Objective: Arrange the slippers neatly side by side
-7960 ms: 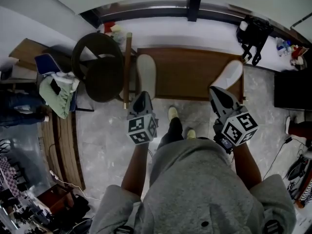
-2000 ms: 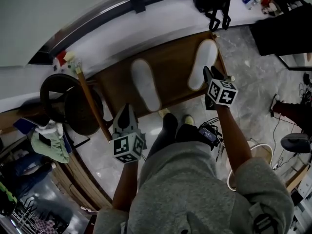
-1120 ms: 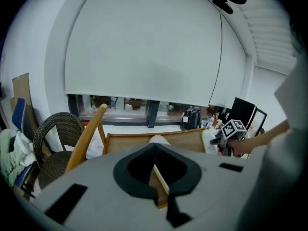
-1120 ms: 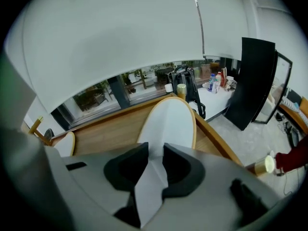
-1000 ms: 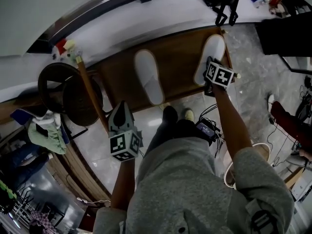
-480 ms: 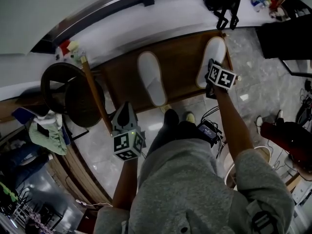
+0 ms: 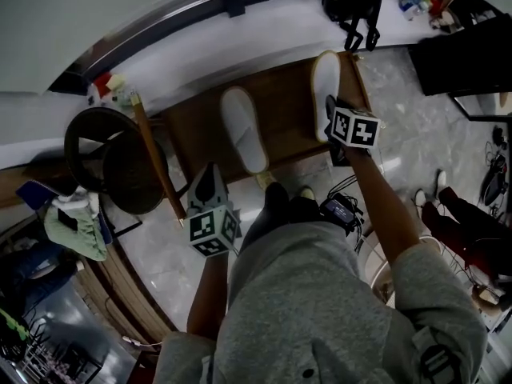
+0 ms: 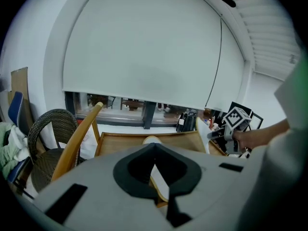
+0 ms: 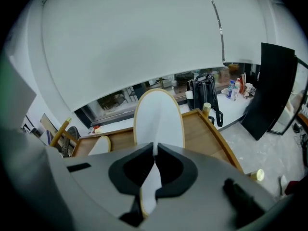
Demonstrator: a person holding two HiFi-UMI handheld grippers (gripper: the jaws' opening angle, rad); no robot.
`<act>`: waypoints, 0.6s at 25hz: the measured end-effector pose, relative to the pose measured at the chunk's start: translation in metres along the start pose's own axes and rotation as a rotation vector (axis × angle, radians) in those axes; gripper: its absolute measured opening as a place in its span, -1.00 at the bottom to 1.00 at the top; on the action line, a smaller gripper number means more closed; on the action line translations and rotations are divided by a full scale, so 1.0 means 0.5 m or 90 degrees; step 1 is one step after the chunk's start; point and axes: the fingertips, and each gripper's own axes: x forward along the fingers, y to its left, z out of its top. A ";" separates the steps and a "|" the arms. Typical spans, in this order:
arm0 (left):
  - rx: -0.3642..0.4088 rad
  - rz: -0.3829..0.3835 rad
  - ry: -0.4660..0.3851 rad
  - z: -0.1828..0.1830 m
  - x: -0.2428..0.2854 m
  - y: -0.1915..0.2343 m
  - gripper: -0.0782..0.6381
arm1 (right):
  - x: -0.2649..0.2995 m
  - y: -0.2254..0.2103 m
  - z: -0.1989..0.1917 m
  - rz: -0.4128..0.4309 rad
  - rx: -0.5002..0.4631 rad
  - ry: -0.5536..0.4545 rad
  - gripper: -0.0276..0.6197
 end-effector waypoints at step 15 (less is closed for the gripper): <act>-0.021 0.012 -0.018 0.022 -0.018 -0.015 -0.74 | -0.059 0.171 -0.101 0.118 -0.044 0.102 -0.82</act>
